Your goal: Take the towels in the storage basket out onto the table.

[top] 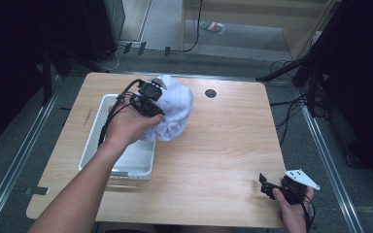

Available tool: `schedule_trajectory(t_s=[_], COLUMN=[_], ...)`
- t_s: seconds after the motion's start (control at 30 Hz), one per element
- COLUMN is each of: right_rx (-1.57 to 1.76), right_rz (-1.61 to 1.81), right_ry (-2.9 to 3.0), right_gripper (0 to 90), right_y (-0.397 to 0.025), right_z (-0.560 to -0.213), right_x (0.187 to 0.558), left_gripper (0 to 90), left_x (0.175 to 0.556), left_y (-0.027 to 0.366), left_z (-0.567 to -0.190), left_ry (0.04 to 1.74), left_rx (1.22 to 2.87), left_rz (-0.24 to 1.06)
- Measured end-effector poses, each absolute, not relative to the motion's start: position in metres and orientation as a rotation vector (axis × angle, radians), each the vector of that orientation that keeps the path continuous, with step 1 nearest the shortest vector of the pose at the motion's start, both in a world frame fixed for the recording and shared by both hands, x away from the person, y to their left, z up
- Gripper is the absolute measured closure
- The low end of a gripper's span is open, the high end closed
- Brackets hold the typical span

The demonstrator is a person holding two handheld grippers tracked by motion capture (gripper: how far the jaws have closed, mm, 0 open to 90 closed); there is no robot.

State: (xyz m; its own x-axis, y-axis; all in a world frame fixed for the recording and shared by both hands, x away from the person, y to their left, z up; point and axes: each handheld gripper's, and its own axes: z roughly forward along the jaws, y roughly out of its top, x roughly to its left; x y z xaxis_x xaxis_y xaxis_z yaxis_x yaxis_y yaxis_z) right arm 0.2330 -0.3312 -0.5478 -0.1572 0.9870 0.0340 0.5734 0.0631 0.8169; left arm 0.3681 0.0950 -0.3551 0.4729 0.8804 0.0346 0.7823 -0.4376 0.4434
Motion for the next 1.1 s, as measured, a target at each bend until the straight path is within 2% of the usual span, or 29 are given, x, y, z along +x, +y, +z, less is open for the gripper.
schedule_trajectory(t_s=[0.77, 1.1], right_rx=[1.553, 1.555], right_rz=[0.97, 0.984], right_ry=[1.793, 1.786], right_gripper=[1.8, 1.9], right_y=[-0.332, -0.333], right_z=[-0.548, -0.548], right_x=[0.233, 0.233], left_gripper=[65.9, 64.8], left_x=[0.375, 0.383], left_y=[0.005, -0.03], left_z=[-0.379, -0.415], left_ry=[1.252, 1.223], left_rx=[2.398, 2.407], left_rz=[0.265, 0.177])
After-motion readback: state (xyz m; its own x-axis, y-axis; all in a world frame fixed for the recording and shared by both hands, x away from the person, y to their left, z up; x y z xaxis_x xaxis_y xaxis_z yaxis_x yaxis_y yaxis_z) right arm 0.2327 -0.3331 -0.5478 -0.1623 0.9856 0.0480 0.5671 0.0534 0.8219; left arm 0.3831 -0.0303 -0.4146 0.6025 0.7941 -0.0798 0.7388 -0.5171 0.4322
